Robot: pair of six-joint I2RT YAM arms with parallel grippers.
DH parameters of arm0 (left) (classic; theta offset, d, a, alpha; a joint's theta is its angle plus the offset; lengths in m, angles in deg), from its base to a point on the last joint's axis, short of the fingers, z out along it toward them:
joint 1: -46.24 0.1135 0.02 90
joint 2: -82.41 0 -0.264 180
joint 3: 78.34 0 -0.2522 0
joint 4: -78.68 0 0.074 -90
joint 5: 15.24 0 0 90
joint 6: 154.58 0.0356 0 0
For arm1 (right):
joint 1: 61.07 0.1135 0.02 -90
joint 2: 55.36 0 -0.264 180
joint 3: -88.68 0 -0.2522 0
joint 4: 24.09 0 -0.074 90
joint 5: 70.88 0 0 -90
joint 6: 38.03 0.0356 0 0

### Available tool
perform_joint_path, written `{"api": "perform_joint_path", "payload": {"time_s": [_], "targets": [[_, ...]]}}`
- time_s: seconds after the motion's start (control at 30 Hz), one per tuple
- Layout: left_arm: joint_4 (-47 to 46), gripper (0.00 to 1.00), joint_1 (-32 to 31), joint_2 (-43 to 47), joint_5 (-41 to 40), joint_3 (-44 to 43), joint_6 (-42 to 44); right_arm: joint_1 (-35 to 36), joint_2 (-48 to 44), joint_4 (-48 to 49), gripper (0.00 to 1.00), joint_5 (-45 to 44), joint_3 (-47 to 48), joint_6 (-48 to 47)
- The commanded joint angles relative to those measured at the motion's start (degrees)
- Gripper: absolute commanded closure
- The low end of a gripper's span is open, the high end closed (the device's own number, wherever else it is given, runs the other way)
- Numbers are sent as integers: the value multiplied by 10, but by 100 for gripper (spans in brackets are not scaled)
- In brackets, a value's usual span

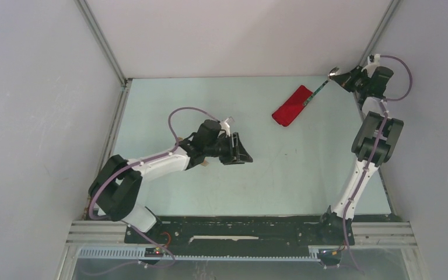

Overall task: Fold the napkin into a case and place the utensils inside
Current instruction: Insert the spoon into the folded napkin.

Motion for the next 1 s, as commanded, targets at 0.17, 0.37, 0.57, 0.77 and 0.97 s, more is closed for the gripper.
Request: {"api": "perform_joint_path", "payload": {"time_s": [0.17,0.37,0.57,0.77,0.97], "targets": [[-49,47,-27,-37,18,-56,12,5,157,-142,100,1,275,-46],[-58,47,-27,-45,26,-65,4,13,201,-166,100,-5,322,-51],[-58,47,-28,-39,31,-67,7,19,232,-171,100,-15,360,-38],[-58,47,-27,-36,33,-66,7,25,232,-183,100,-25,363,-47],[-61,47,-27,-32,36,-65,5,28,220,-192,100,-13,339,-49]]}}
